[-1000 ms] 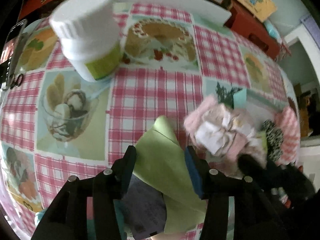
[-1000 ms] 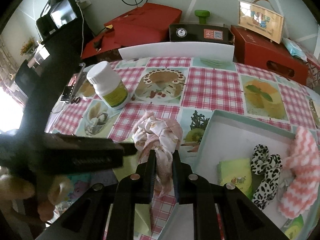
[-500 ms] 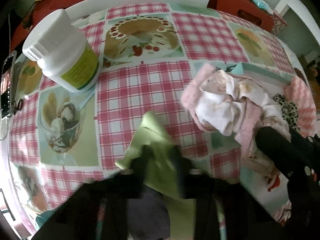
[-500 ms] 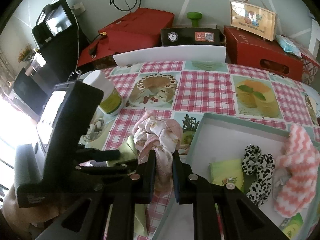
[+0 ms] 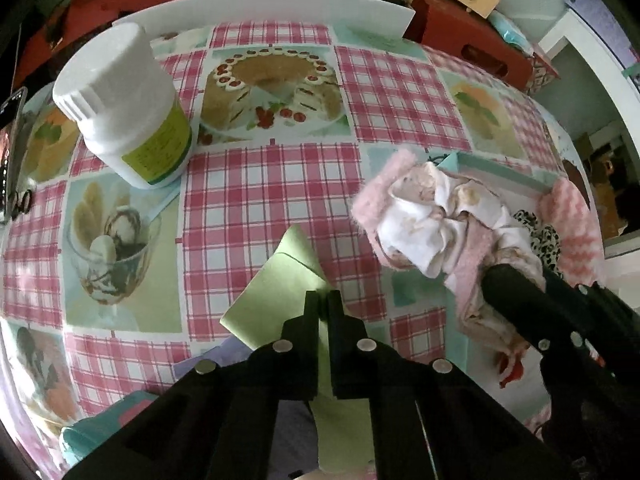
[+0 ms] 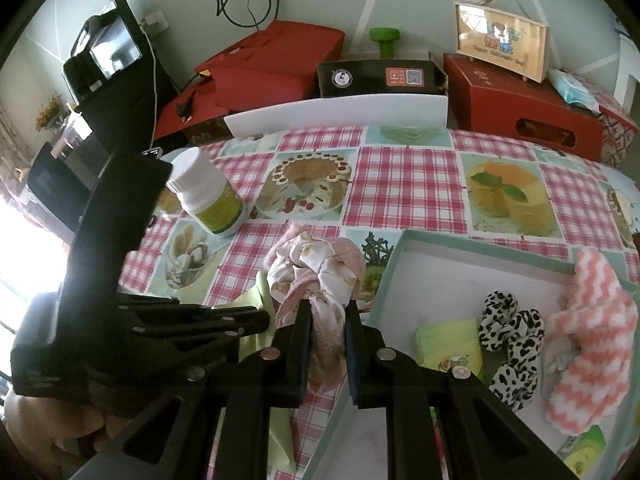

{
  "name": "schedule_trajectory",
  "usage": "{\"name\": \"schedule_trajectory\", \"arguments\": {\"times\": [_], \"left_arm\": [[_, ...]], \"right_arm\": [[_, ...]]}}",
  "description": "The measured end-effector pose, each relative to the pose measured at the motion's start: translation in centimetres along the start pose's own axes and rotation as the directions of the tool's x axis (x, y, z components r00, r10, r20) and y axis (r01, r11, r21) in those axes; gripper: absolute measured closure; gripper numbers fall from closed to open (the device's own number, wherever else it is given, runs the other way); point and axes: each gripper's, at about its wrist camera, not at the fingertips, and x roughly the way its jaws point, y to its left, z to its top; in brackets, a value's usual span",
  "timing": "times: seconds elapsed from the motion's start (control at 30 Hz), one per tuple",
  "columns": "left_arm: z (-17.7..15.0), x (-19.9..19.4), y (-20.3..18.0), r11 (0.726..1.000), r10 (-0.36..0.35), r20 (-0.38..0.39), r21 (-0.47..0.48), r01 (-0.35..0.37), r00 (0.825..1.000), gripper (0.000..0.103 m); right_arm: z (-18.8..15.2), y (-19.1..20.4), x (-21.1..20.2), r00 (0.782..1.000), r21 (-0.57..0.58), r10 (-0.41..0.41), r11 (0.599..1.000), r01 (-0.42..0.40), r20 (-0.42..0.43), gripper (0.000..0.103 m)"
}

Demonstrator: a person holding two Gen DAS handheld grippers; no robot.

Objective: Organize soft objects
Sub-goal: 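Carry the pink floral scrunchie with the right tool while the left tool carries the green cloth over the tray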

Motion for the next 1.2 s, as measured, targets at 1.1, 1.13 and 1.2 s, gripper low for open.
{"name": "schedule_trajectory", "arguments": {"times": [1.1, 1.13, 1.2], "left_arm": [[-0.8, 2.4, -2.3, 0.999, 0.053, -0.091, 0.001, -0.054, 0.994, 0.023], [-0.9, 2.4, -2.8, 0.999, 0.031, -0.092, 0.014, -0.029, 0.995, 0.023], [-1.1, 2.6, -4.1, 0.998, 0.019, -0.093, 0.058, -0.013, 0.995, 0.023]], "right_arm": [[0.5, -1.6, -3.8, 0.995, 0.053, 0.006, 0.999, -0.011, 0.100, 0.087], [0.5, -1.6, -3.9, 0.995, 0.054, 0.008, 0.998, -0.013, 0.102, 0.087], [0.5, -1.8, -4.0, 0.994, 0.057, 0.011, 0.998, -0.017, 0.105, 0.087]]}}
